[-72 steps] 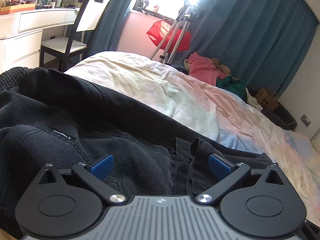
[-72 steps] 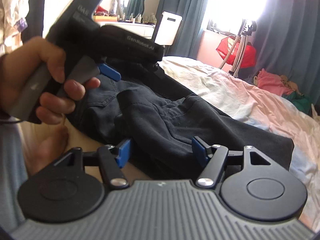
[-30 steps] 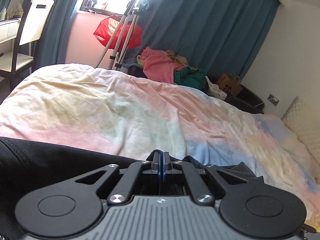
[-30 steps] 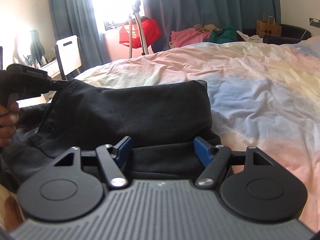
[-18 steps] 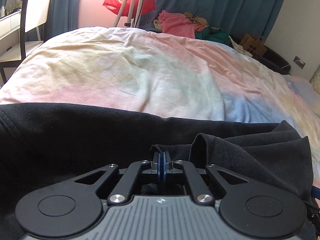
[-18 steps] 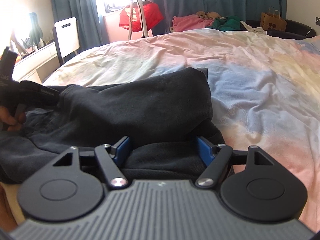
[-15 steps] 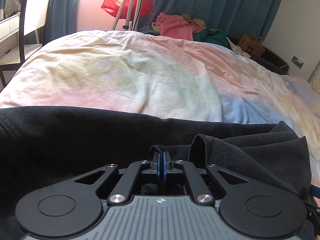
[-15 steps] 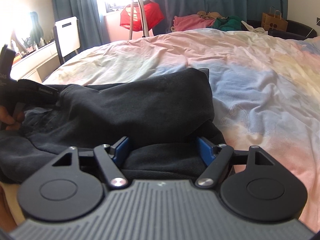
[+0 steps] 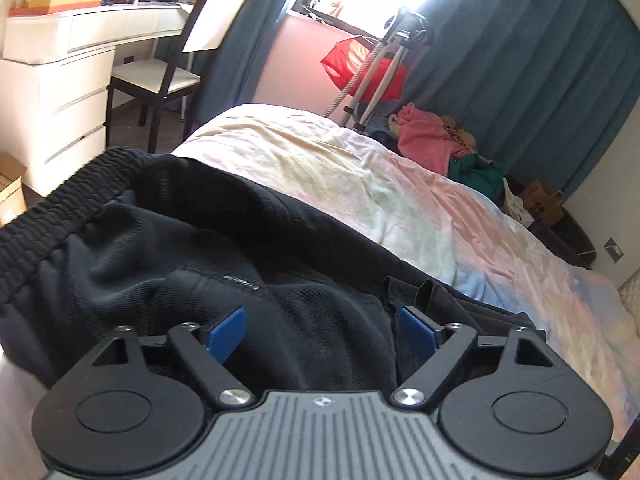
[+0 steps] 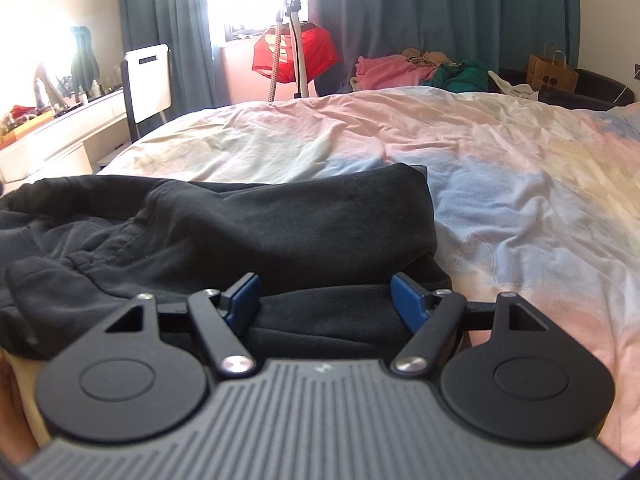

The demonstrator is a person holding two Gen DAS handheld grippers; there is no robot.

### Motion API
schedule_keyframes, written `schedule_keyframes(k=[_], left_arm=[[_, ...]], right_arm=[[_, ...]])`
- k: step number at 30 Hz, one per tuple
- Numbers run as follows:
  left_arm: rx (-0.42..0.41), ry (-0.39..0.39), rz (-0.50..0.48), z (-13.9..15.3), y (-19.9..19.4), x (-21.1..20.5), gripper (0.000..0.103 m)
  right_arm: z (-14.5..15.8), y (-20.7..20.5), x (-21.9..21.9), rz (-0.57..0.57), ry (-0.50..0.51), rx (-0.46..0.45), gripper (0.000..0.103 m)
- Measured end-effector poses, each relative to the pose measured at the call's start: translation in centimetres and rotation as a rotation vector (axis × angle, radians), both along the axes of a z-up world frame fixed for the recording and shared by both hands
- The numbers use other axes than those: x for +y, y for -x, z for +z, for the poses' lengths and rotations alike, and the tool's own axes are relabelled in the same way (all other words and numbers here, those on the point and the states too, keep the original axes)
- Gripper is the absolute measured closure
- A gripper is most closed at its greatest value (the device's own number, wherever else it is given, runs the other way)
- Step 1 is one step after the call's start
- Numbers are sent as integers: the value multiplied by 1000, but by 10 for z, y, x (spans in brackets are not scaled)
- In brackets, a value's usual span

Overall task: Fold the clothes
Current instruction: 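Lift the elastic waistband up with the left gripper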

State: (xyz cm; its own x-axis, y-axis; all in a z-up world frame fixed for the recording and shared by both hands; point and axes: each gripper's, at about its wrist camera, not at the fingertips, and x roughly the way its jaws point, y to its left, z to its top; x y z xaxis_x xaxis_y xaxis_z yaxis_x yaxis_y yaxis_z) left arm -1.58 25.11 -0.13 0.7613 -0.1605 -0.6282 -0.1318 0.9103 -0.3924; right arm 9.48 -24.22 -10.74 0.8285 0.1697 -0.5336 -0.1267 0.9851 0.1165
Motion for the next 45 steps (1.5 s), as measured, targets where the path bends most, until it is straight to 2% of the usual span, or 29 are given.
schedule_keyframes(k=[2, 4, 7, 10, 12, 15, 18, 21, 23, 27, 30, 31, 34, 37, 42, 45], left_arm=[[12, 60, 116, 4, 29, 38, 7], [55, 164, 231, 0, 50, 76, 1], [144, 329, 373, -20, 67, 127, 0], [179, 508, 378, -50, 64, 155, 2], [171, 537, 404, -61, 61, 161, 3], [108, 513, 418, -69, 48, 165, 9], [39, 476, 427, -73, 35, 169, 26], [-28, 414, 447, -70, 28, 167, 42], [-61, 350, 469, -65, 23, 154, 56], [-130, 226, 460, -41, 9, 130, 62], [-212, 94, 397, -10, -10, 95, 66], [-240, 50, 375, 0, -16, 82, 67], [-331, -103, 286, 46, -33, 22, 67], [-414, -220, 202, 86, -46, -53, 67], [-536, -272, 141, 123, -72, -183, 68], [-574, -321, 103, 119, -86, -262, 68]], right_arm=[[2, 6, 3, 6, 9, -6, 29], [5, 12, 6, 12, 18, -13, 29], [8, 19, 9, 17, 26, -20, 29], [9, 24, 9, 17, 27, -25, 29], [10, 27, 9, 17, 28, -28, 29], [12, 32, 9, 17, 29, -33, 29], [14, 34, 9, 18, 17, -54, 29], [16, 31, 12, 29, 11, -92, 30], [13, 22, 17, 44, 33, -81, 30], [-18, 1, 25, 63, 74, 61, 28], [-26, -2, 32, 79, 116, 58, 26], [-24, -3, 31, 73, 103, 64, 26], [-17, -3, 26, 60, 66, 72, 26], [-3, 4, 19, 48, 45, 46, 28], [24, 14, -8, -34, -9, -23, 28], [31, 14, -41, -144, -69, -45, 28]])
